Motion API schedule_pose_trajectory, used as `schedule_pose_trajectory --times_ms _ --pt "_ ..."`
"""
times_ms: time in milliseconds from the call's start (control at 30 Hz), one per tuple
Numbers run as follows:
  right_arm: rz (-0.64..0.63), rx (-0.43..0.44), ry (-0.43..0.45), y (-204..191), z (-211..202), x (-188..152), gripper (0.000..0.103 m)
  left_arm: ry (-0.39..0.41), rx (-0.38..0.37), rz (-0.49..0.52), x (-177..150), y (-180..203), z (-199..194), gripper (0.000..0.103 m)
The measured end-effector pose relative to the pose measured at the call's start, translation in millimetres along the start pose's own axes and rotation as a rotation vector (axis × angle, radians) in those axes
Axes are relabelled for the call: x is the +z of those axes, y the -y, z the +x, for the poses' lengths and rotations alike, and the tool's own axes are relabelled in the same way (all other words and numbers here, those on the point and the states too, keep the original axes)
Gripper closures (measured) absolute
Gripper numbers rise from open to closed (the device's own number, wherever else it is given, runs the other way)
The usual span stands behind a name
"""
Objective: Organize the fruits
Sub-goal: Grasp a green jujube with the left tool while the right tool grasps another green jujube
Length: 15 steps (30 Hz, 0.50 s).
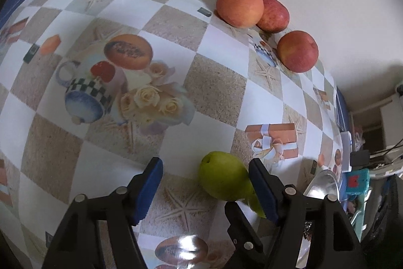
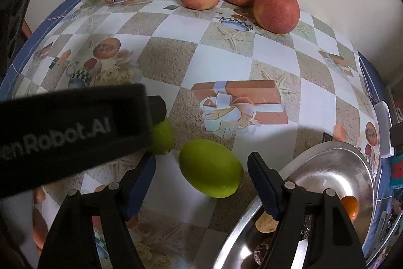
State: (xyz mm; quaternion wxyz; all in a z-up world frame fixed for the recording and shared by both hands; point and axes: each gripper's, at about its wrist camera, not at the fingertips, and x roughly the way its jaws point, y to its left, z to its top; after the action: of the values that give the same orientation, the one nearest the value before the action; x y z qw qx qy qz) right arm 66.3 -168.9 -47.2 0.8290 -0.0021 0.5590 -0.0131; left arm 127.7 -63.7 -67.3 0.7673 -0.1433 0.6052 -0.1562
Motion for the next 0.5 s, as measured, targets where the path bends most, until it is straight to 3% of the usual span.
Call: schedule_pose_trajectory --times_ms 100,167,267,367,500 --pt "-0.005 -0.002 0.004 -0.4 0.2 -0.4 0.028 -0.002 -0.011 0.006 0.0 0.0 0.2 0.032" --pt "-0.004 0.001 0.005 0.3 0.3 -0.6 0.029 -0.013 -0.056 -0.009 -0.3 -1.6 1.0 0.043" --pt "-0.015 -0.001 0.006 -0.2 0.4 -1.6 0.030 -0.031 -0.118 -0.054 -1.3 -7.2 3.5 0.051" --pt "-0.026 -0.006 -0.003 -0.3 1.6 -3.7 0.040 -0.042 -0.154 -0.088 -2.8 -9.2 5.5 0.055" --pt "-0.034 -0.017 -0.005 0.3 2.7 -4.6 0.045 -0.042 -0.168 -0.102 -4.3 -9.1 6.2 0.057"
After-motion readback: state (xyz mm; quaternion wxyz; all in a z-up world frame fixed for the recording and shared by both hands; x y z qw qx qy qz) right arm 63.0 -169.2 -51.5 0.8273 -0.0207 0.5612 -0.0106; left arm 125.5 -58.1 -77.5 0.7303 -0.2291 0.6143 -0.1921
